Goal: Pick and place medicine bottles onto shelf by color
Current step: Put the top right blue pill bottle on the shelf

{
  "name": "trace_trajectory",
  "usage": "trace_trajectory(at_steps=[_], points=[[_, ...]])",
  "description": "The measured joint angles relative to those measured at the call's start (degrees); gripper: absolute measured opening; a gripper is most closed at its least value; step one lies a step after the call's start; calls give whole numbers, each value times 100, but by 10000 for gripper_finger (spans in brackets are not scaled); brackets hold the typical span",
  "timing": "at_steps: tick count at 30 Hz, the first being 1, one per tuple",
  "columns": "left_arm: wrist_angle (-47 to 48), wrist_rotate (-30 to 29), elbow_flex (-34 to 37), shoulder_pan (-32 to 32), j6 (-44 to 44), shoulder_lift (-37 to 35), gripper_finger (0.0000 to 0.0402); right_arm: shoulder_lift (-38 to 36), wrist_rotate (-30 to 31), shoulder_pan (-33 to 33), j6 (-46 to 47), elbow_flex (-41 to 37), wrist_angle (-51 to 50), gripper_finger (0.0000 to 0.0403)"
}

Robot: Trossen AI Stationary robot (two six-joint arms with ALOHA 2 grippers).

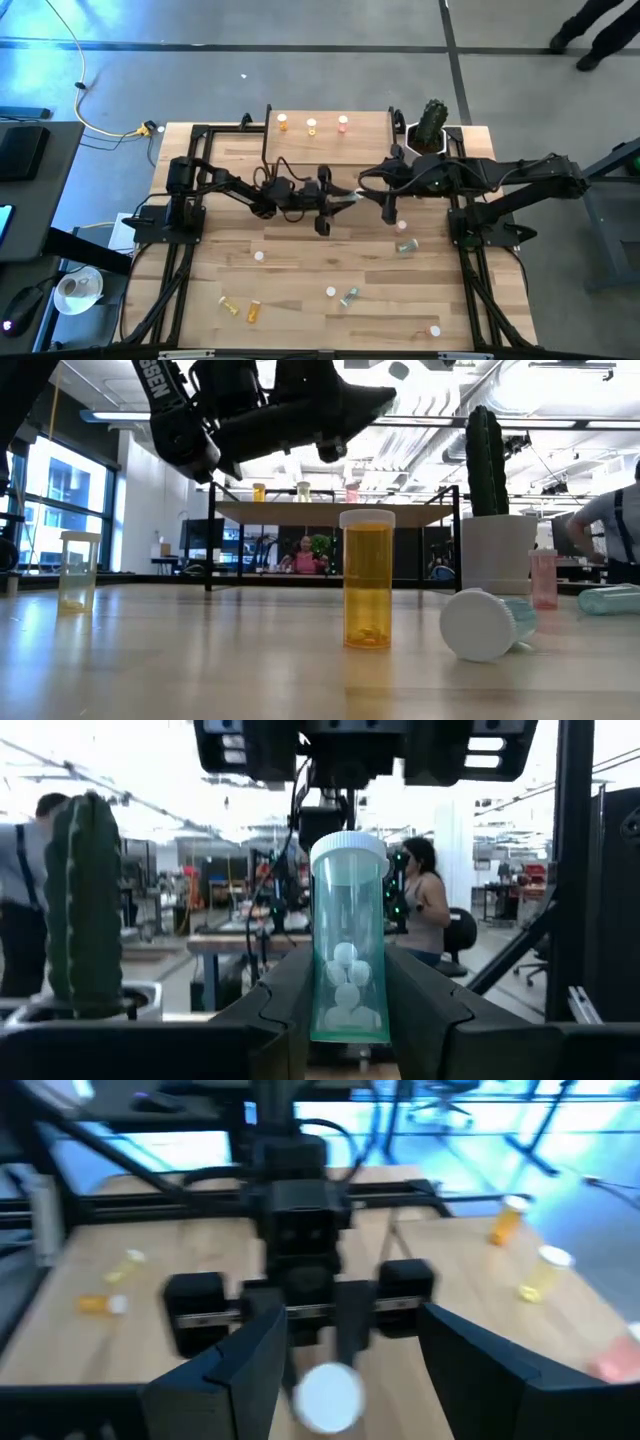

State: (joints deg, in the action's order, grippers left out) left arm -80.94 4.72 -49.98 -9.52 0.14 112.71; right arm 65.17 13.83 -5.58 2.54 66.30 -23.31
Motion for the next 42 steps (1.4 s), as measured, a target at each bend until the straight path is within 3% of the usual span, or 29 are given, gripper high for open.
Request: trace_trajectory(at_steps=[10,24,37,42], points=[[-201,1,0,0,559,0,93,12,-247,5,-2,-157,-38,218],[-246,1,0,0,610,0,93,450,-272,83,-102,-162,-81,214],[-239,0,0,0,610,0,93,457,-255,83,-138,-162,-83,114],[-239,-2,0,0,608,0,93,457,-254,83,-152,-162,-85,96]])
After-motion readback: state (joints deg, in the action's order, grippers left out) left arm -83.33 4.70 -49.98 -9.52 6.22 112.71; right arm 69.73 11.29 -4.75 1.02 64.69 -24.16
